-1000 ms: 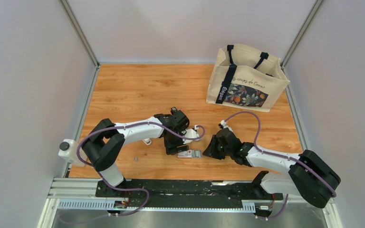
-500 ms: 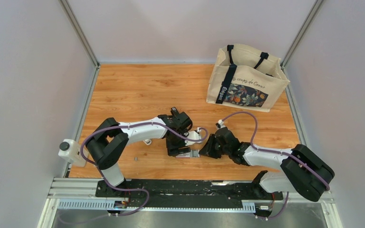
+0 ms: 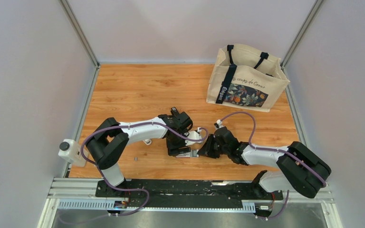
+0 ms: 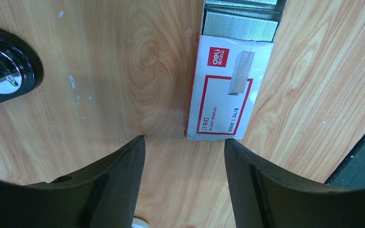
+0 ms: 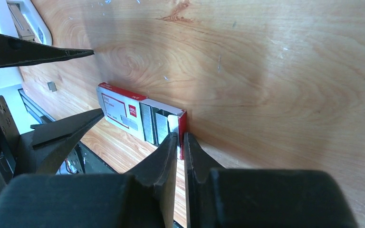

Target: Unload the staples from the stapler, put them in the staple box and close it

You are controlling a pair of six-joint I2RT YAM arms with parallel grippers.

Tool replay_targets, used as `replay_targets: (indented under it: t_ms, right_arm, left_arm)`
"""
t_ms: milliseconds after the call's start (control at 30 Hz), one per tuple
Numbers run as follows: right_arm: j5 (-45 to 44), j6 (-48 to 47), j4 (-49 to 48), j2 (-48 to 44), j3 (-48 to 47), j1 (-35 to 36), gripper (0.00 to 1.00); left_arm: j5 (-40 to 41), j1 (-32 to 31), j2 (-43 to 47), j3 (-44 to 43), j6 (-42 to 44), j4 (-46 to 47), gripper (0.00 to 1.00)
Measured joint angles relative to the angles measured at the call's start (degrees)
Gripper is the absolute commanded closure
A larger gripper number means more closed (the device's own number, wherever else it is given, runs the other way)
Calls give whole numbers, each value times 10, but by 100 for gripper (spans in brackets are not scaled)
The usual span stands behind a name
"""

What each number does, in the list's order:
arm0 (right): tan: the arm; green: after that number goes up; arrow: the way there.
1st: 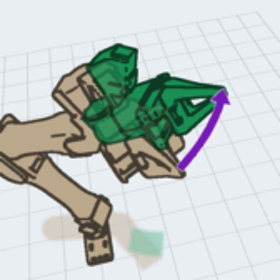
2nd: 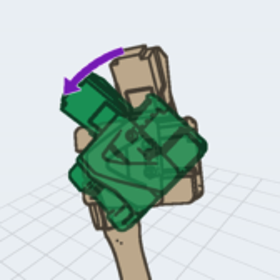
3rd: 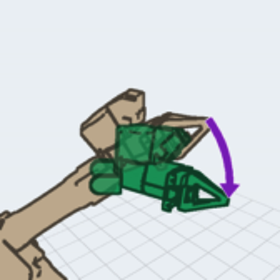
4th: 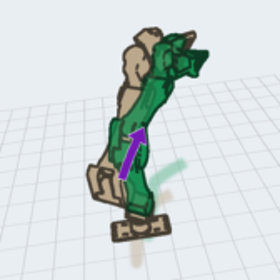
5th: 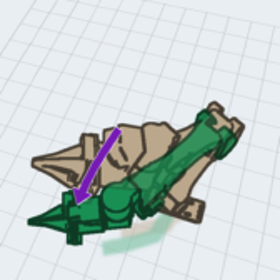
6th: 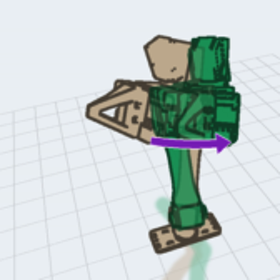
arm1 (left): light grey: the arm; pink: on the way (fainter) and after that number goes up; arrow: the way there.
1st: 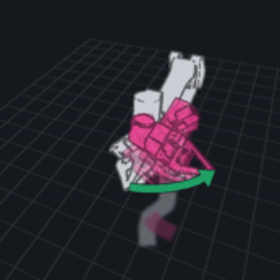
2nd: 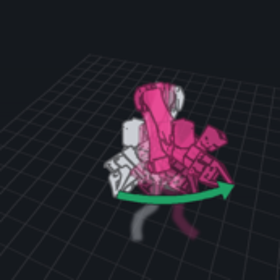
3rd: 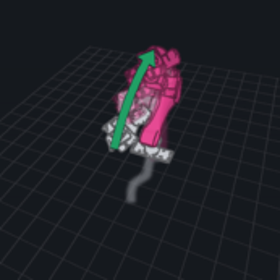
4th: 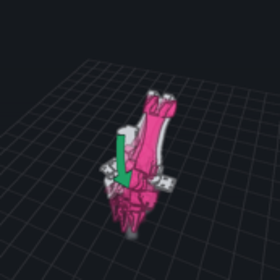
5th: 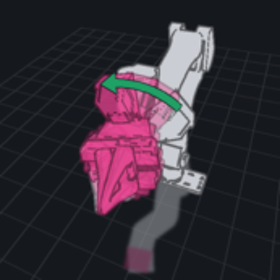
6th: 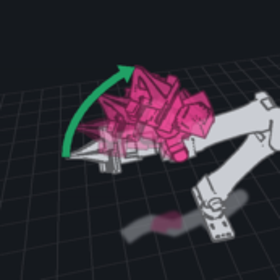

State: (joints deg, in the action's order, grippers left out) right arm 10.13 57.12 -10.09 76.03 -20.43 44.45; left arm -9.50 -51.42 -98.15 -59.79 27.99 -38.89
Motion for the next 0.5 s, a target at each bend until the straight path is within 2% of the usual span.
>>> replay_targets:
  t_ms: [500]
  right_arm:
    - [25, 0, -24, 22, -3, 0, 90]
  left_arm:
    - [4, -1, 0, 0, 0, 0, 31]
